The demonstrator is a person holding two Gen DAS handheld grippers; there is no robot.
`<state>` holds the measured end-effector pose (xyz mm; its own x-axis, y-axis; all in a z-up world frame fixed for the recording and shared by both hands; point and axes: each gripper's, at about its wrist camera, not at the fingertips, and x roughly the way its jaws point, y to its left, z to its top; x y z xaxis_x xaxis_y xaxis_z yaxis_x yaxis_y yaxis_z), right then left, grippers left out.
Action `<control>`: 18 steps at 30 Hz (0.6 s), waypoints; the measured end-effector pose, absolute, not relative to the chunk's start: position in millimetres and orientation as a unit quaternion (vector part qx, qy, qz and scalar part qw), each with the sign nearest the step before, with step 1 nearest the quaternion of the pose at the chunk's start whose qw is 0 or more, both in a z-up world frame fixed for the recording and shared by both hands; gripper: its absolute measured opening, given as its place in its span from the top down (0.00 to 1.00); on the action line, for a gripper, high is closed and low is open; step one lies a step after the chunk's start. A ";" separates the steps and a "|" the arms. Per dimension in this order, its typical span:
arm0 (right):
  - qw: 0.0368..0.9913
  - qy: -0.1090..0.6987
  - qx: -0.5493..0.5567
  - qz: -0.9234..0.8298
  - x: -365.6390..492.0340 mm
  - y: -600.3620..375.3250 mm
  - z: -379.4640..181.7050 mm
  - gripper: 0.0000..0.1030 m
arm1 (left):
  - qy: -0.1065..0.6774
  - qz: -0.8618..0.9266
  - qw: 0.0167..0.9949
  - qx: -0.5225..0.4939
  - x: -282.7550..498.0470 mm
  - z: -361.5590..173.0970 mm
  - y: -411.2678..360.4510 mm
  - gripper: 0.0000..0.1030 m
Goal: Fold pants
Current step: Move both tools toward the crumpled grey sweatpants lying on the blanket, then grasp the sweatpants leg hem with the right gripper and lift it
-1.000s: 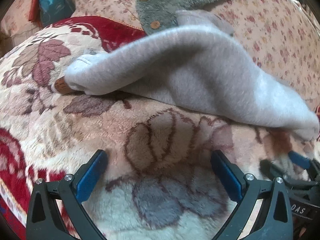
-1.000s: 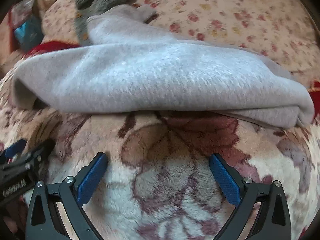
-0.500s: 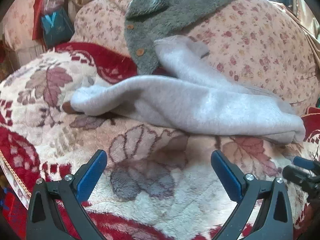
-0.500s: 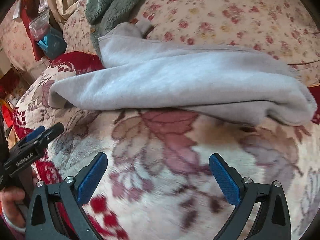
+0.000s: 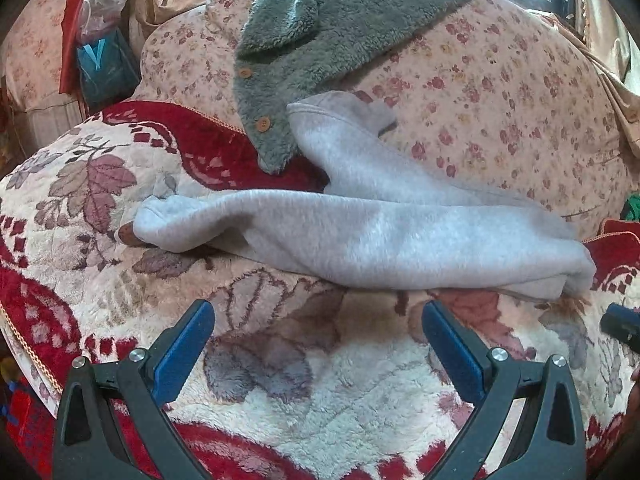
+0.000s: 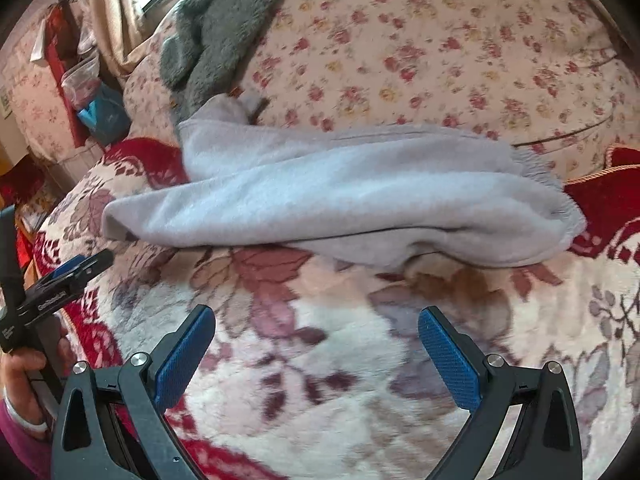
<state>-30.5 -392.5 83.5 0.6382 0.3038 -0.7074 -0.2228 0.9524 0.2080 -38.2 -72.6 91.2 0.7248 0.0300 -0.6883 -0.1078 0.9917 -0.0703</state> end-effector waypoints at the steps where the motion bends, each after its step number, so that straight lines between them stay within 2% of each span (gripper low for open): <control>1: 0.905 0.397 0.050 0.141 -25.7 -402.0 86.3 0.00 | 0.368 0.040 0.927 -0.052 -37.2 92.2 -72.0 0.00; 8: 0.913 0.390 0.033 0.112 24.3 -455.8 101.5 0.00 | 0.375 0.052 0.924 -0.059 -25.0 90.1 -64.1 0.00; 12: 0.914 0.384 -0.037 0.127 70.5 -470.6 104.6 0.00 | 0.382 0.058 0.921 -0.053 -16.8 86.0 -59.8 0.00; 18: 0.894 0.364 -0.203 0.164 134.8 -459.2 97.1 0.01 | 0.391 0.068 0.916 -0.057 0.3 81.3 -54.2 0.00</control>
